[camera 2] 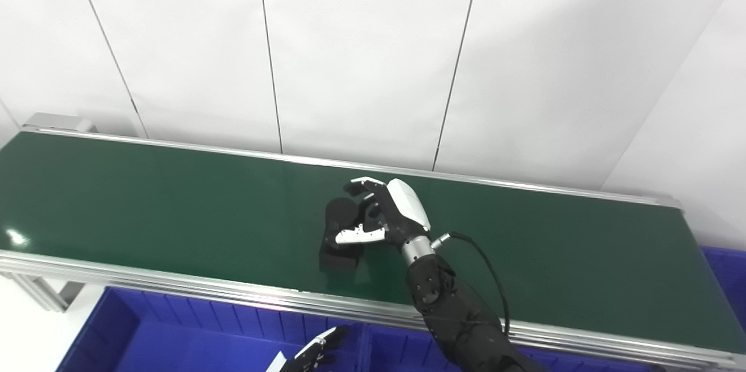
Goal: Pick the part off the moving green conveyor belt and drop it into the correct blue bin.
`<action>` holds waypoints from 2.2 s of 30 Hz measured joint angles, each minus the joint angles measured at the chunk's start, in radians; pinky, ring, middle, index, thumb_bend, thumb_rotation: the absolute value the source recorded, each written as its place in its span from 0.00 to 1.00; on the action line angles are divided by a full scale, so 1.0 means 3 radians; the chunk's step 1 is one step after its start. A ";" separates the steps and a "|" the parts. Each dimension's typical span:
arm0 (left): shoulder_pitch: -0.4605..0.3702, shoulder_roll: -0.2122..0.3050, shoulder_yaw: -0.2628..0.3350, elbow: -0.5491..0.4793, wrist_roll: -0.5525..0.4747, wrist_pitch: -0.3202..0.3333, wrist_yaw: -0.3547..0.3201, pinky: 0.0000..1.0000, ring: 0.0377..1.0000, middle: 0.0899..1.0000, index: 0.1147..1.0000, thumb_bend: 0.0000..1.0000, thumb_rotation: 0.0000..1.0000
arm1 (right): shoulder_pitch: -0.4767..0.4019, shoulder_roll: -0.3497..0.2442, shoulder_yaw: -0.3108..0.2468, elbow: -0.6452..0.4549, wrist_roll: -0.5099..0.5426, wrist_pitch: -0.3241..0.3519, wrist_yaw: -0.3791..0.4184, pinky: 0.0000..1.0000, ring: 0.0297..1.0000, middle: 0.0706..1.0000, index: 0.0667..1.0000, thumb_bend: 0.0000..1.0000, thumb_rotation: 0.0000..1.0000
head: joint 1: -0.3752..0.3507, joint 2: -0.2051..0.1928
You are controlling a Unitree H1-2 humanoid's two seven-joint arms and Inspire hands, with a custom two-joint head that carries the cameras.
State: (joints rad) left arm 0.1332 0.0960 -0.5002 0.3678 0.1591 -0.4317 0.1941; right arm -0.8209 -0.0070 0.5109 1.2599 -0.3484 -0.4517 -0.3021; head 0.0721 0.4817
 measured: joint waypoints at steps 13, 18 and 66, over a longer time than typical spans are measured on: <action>0.0034 0.0047 0.0013 -0.0018 -0.0060 0.0000 -0.0042 0.88 0.92 0.92 0.89 0.65 0.90 | 0.0000 -0.0080 0.0003 0.0087 -0.0100 -0.0044 -0.0101 0.31 0.35 0.38 0.47 0.52 0.00 | -0.0051 0.0015; 0.0042 0.0045 0.0027 -0.0024 -0.0067 0.0000 -0.0073 0.88 0.92 0.92 0.89 0.64 0.91 | 0.0012 -0.0123 -0.0001 0.0086 -0.0105 -0.0060 -0.0101 0.26 0.29 0.35 0.47 0.52 0.00 | -0.0056 0.0020; 0.0227 0.0105 0.0943 -0.0603 -0.0721 -0.0003 -0.1134 1.00 0.99 0.98 1.00 0.64 1.00 | 0.1744 -0.0618 -0.0787 -0.3095 -0.0206 0.0621 0.0573 0.30 0.35 0.40 0.48 0.52 0.00 | -0.2285 0.0813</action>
State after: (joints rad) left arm 0.2012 0.1275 -0.2172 0.1869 -0.0572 -0.4324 -0.1461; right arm -0.2977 -0.1923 0.2750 0.3313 -0.4103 -0.2655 -0.1303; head -0.6134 0.7254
